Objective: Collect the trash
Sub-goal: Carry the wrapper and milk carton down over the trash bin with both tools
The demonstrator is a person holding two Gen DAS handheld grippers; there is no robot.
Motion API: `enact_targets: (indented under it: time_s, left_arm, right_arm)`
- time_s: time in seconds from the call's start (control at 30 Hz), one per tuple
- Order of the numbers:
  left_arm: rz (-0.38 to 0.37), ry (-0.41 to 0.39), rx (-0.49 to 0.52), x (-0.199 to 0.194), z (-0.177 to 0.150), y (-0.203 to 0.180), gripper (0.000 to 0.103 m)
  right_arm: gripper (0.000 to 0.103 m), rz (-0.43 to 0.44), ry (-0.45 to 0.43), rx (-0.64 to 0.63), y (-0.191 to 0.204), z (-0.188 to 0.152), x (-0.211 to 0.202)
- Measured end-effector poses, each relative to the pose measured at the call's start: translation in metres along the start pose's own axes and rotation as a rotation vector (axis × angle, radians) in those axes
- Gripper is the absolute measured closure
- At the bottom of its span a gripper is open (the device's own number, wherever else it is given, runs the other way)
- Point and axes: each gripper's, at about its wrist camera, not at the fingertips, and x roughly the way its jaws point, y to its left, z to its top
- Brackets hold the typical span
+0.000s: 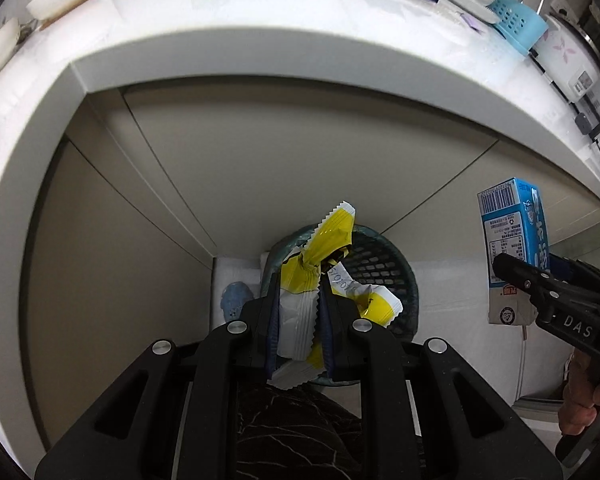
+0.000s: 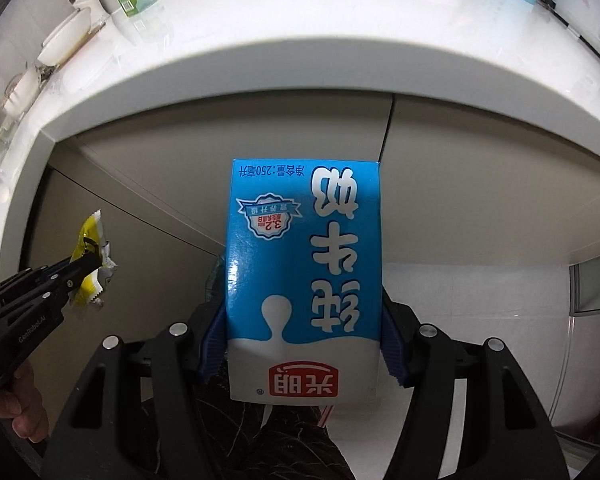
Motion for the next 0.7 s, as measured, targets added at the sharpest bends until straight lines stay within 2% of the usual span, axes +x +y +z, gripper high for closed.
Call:
enact_targets:
  time_s: [0.07, 0.4, 0.7]
  left_arm:
    - [0.001, -0.022, -0.008, 0.002, -0.003, 0.003, 0.087]
    - [0.01, -0.01, -0.011, 0.011, -0.012, 0.007, 0.087]
    - [0.014, 0.01, -0.012, 0.019, -0.003, 0.0, 0.087]
  right_arm:
    - [0.043, 0.003, 0.002, -0.006, 0.0, -0.002, 0.007]
    - [0.043, -0.013, 0.044, -0.067, 0.011, -0.002, 0.039]
    - [0.042, -0.003, 0.085, -0.118, 0.022, -0.002, 0.055]
